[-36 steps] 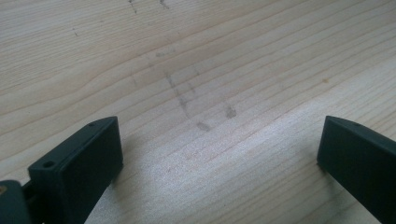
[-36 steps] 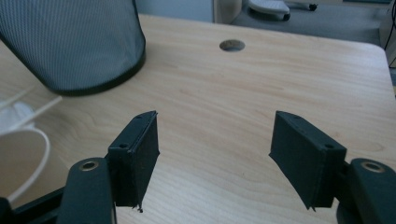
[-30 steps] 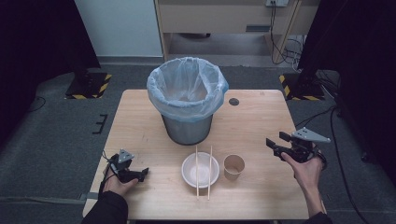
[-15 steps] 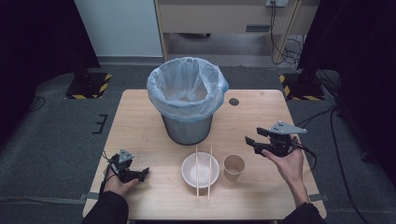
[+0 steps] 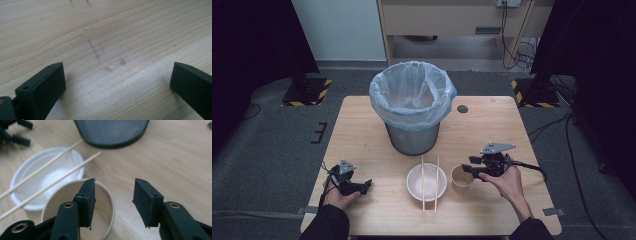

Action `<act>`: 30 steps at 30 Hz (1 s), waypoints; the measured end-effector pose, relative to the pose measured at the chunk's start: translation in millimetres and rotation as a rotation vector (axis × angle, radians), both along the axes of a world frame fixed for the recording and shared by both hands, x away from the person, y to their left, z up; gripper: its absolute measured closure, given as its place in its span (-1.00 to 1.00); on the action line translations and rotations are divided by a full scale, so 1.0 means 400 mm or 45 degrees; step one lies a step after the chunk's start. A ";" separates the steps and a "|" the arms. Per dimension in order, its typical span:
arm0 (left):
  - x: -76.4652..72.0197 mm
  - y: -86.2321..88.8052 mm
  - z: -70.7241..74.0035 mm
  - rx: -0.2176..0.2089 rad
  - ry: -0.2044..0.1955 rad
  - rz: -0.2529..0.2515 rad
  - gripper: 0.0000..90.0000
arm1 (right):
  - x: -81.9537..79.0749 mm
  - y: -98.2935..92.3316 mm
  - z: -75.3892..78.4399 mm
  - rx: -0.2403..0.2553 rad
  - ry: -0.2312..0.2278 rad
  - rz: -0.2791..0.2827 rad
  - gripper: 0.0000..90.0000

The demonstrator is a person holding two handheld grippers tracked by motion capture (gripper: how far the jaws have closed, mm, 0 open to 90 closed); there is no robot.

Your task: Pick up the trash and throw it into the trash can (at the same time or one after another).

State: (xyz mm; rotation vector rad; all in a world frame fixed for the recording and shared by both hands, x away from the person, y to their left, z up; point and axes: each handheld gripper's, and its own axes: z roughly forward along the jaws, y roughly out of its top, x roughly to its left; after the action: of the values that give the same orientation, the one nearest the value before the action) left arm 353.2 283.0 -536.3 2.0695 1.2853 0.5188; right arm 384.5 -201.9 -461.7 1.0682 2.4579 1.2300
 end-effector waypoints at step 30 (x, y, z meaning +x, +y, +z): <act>0.001 -0.002 0.000 0.000 0.000 -0.001 -1.00 | -0.003 -0.036 0.040 0.108 0.036 -0.038 0.84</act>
State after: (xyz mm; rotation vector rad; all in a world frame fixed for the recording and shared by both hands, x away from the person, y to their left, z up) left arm 353.7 282.3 -536.3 2.0695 1.2847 0.5186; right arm 383.1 -216.3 -445.8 1.1471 2.4207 1.3299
